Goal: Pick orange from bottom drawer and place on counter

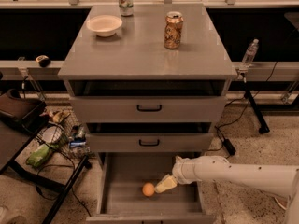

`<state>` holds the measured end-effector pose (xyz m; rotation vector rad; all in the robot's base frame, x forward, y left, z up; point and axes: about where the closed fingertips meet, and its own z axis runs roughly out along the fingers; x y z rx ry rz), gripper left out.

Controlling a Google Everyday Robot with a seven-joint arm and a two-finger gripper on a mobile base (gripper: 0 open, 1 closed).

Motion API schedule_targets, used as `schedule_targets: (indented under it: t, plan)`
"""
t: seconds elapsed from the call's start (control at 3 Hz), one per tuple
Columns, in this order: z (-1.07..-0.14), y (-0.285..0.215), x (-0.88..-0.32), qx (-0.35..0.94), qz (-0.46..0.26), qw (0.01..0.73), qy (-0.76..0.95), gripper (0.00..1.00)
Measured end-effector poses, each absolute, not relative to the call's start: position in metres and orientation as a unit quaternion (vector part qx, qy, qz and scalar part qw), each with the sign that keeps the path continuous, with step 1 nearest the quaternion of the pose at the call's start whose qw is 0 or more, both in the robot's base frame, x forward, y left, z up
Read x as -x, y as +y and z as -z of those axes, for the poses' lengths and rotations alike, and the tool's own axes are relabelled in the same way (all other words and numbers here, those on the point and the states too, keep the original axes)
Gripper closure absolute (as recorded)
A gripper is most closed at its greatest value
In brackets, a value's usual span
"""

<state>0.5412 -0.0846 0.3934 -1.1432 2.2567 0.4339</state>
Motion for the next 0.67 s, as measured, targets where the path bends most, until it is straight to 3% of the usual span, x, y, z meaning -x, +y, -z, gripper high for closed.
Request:
schedule_targets:
  t: [0.67]
  plan:
    - [-0.368,-0.085,-0.545,0.427,-0.164,0.273,0.846,0.00]
